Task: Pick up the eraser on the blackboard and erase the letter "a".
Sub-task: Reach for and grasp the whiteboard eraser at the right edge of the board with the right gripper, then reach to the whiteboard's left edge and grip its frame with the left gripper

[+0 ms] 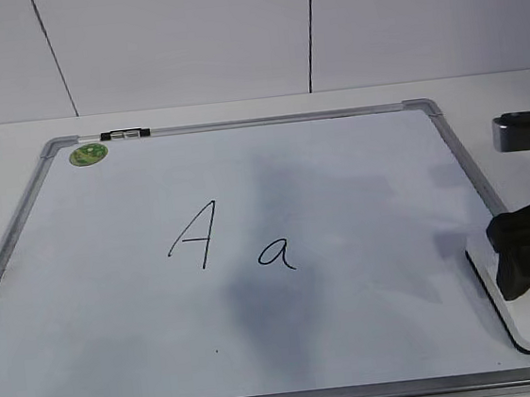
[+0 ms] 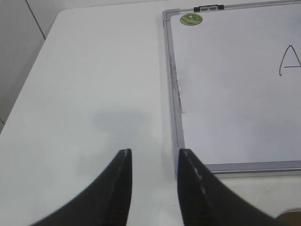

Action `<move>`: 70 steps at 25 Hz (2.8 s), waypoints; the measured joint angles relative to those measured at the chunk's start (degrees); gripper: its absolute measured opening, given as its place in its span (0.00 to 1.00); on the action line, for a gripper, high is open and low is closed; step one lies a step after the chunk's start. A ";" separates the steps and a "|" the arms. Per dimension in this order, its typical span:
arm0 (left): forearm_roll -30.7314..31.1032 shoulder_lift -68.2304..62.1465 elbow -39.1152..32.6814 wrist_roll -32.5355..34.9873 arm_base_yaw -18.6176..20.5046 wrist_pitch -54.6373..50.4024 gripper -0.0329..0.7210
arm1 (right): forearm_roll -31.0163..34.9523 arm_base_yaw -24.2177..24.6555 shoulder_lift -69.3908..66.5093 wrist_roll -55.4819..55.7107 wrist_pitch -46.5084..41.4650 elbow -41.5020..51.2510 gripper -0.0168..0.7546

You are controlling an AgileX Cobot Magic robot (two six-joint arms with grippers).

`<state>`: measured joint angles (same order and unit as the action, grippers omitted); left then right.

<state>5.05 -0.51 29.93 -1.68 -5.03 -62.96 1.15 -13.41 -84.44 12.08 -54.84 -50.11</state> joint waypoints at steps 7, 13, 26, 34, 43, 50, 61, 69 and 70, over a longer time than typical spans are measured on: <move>0.00 0.00 0.00 0.00 0.00 0.00 0.36 | 0.00 0.00 -2.04 0.42 2.82 -0.11 0.89; 0.00 0.00 0.00 0.00 0.00 0.00 0.36 | 0.00 0.00 -5.33 1.56 3.21 -0.11 0.89; 0.00 0.00 0.00 0.00 0.00 0.00 0.36 | -2.81 0.00 -5.54 4.66 5.73 -0.18 0.89; 0.00 0.00 0.00 0.00 0.00 0.00 0.36 | -3.68 0.00 -5.54 5.25 7.28 -0.18 0.89; 0.00 0.00 0.00 0.00 0.00 0.00 0.36 | -3.95 0.00 -9.10 5.35 6.77 -2.34 0.89; 0.00 0.00 0.00 0.00 0.00 0.00 0.36 | -3.95 0.00 -10.41 5.35 6.26 -2.92 0.89; 0.00 0.00 0.00 0.00 0.00 0.00 0.36 | -4.36 0.00 -10.99 5.35 6.23 -2.92 0.87; 0.00 0.00 0.00 0.00 0.00 0.00 0.36 | -4.50 0.00 -10.99 5.35 6.23 -2.92 0.77; 0.00 0.00 0.00 0.00 0.00 0.00 0.36 | -4.50 0.00 -10.99 5.35 6.23 -2.92 0.76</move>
<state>5.05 -0.51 29.93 -1.68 -5.03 -62.96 -3.35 -13.41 -95.43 17.43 -48.60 -53.03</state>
